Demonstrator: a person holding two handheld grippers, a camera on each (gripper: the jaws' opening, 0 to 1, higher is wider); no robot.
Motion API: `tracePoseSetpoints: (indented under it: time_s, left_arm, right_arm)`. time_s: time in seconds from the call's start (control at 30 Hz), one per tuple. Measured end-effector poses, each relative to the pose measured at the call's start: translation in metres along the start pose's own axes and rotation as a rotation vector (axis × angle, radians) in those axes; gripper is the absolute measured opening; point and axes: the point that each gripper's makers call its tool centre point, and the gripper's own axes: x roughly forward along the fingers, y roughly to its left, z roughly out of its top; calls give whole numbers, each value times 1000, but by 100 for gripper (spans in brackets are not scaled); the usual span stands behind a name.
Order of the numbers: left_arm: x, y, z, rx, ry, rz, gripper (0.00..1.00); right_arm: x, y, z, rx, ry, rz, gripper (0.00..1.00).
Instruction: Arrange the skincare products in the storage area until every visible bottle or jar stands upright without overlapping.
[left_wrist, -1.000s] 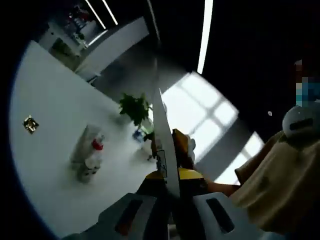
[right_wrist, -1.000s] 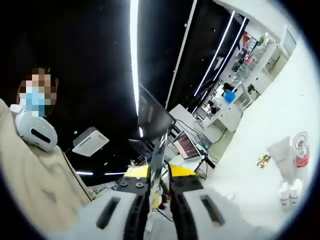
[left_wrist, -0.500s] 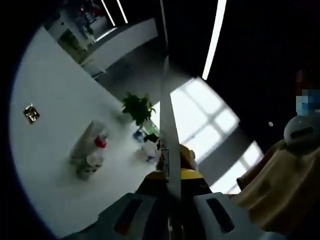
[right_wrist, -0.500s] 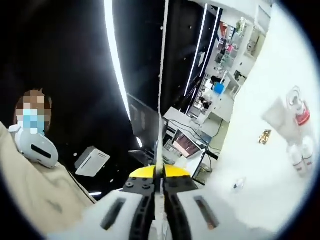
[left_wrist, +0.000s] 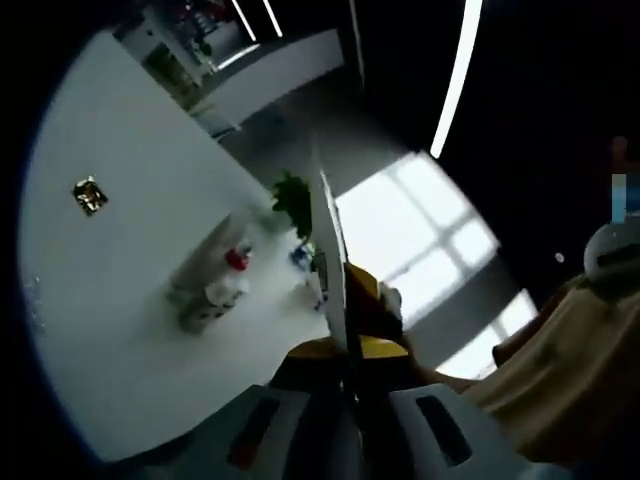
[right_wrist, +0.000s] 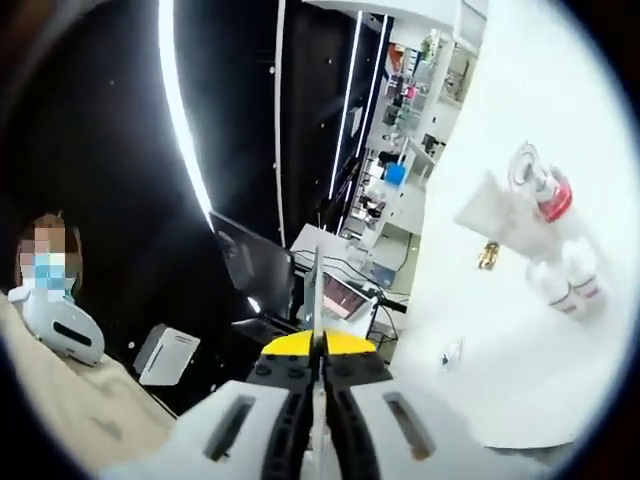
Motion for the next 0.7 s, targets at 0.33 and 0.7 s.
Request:
tracePoseSetpoints:
  time_s: [0.33,0.7]
  left_arm:
    - [-12,28,0,-122,-86,72,0]
    - [-10,51,7,-198,-144,101,0]
  right_arm:
    - [15,-37,-15,-254,72,-154,6]
    - [3,-64,-14,-392,85,-237,18]
